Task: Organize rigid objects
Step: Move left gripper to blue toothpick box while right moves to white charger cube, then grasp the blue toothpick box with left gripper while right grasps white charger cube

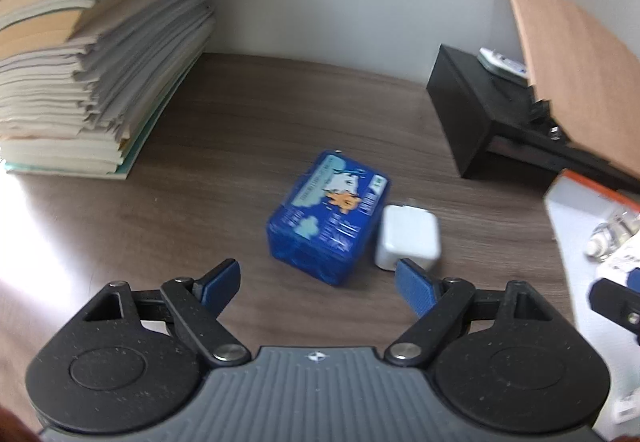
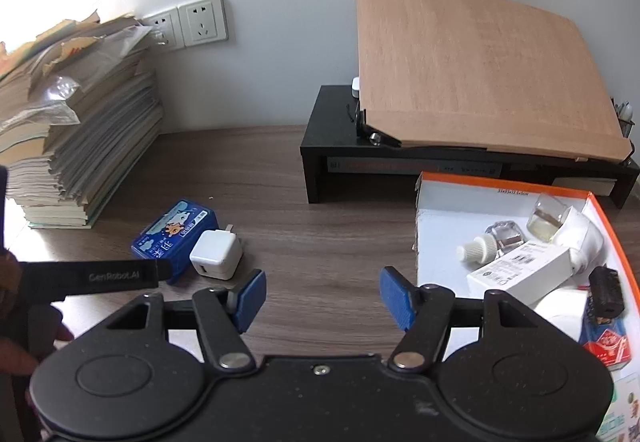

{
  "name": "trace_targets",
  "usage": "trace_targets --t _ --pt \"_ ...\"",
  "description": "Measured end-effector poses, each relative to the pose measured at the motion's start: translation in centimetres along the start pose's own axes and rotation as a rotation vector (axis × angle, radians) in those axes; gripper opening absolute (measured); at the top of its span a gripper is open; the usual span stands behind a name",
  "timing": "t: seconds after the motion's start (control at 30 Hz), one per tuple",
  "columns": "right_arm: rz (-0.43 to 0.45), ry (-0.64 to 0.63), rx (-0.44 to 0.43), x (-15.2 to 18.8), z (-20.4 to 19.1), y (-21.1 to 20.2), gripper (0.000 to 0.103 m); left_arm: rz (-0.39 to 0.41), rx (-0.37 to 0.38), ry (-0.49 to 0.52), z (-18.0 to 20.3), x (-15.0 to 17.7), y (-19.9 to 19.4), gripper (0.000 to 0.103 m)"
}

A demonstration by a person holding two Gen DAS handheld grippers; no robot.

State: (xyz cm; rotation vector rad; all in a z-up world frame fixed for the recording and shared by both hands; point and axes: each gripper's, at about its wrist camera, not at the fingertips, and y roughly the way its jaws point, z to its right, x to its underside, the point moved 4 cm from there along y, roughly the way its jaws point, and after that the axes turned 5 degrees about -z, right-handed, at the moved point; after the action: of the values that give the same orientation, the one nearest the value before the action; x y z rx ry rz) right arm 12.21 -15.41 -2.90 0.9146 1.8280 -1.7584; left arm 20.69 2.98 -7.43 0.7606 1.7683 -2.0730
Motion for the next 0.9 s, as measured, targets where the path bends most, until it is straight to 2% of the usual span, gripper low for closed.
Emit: trace_targets --t 0.2,0.3,0.4,0.47,0.5,0.53,0.6,0.9 --pt "-0.025 0.016 0.028 0.1 -0.8 1.5 0.076 -0.034 0.02 0.056 -1.1 -1.5 3.6 0.088" --pt "-0.035 0.023 0.033 0.1 -1.2 2.3 0.076 -0.015 0.026 0.112 -0.8 -2.1 4.7 0.092" --pt "-0.051 0.026 0.032 0.1 -1.8 3.2 0.076 0.006 0.042 0.146 -0.6 -2.7 5.4 0.09" --pt "-0.059 0.019 0.029 0.0 -2.4 3.8 0.076 0.023 0.059 0.167 -0.5 -3.0 5.5 0.082" --pt "-0.063 0.016 0.025 0.0 -2.8 4.2 0.076 0.032 0.068 0.183 -0.4 -3.0 5.4 0.065" --pt "-0.066 0.012 0.02 -0.1 -3.3 4.5 0.076 0.036 0.072 0.198 -0.4 -3.1 5.3 0.062" --pt "-0.073 0.008 0.005 -0.3 -4.2 5.2 0.076 0.033 0.088 0.19 -1.0 -2.8 4.9 0.062" --pt "-0.101 0.005 -0.052 -1.7 -8.2 9.4 0.077 0.069 0.014 0.086 -5.4 -1.6 1.6 0.062"
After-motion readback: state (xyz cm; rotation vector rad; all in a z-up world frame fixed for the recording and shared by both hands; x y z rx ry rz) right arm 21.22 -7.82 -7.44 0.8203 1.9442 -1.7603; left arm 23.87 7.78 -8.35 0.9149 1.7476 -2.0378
